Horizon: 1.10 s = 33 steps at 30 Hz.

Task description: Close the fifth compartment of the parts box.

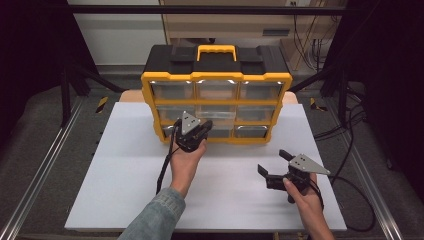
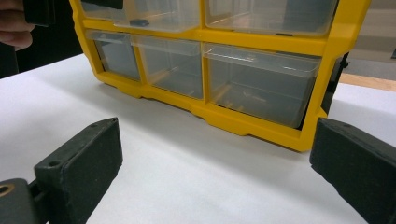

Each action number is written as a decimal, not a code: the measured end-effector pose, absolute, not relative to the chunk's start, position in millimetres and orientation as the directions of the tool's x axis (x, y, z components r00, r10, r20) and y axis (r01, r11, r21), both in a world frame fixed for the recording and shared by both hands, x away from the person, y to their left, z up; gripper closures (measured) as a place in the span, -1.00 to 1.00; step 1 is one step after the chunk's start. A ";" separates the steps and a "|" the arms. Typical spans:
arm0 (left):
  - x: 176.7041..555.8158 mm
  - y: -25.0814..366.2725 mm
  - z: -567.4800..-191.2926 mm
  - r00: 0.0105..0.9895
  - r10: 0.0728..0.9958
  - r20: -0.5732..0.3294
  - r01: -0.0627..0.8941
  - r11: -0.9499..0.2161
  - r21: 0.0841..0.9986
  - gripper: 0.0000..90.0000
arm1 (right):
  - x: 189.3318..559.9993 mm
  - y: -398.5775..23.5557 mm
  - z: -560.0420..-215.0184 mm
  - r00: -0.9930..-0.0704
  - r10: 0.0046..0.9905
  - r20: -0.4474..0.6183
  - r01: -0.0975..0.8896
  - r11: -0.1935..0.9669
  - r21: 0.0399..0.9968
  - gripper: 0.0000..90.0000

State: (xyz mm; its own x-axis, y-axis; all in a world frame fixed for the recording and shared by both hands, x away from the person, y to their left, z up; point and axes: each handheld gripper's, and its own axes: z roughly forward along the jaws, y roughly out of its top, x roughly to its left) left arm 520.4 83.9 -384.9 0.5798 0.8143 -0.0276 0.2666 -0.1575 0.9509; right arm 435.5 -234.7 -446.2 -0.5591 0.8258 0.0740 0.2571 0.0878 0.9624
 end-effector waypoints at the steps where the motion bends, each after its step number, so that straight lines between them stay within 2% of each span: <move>1: 520.5 83.9 -384.8 0.579 0.815 -0.027 0.266 -0.157 0.951 0.99 | 435.5 -234.6 -446.2 -0.559 0.826 0.074 0.257 0.088 0.962 -0.94; 33: 525.7 84.7 -382.7 0.572 0.820 -0.016 0.267 -0.167 0.949 0.99 | 435.7 -235.3 -446.0 -0.559 0.826 0.078 0.256 0.083 0.963 -0.94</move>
State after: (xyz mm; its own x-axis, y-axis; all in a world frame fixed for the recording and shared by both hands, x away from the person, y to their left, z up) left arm 525.7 84.7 -382.7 0.5720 0.8201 -0.0163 0.2668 -0.1672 0.9491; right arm 435.7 -235.3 -446.0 -0.5590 0.8255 0.0777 0.2565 0.0830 0.9630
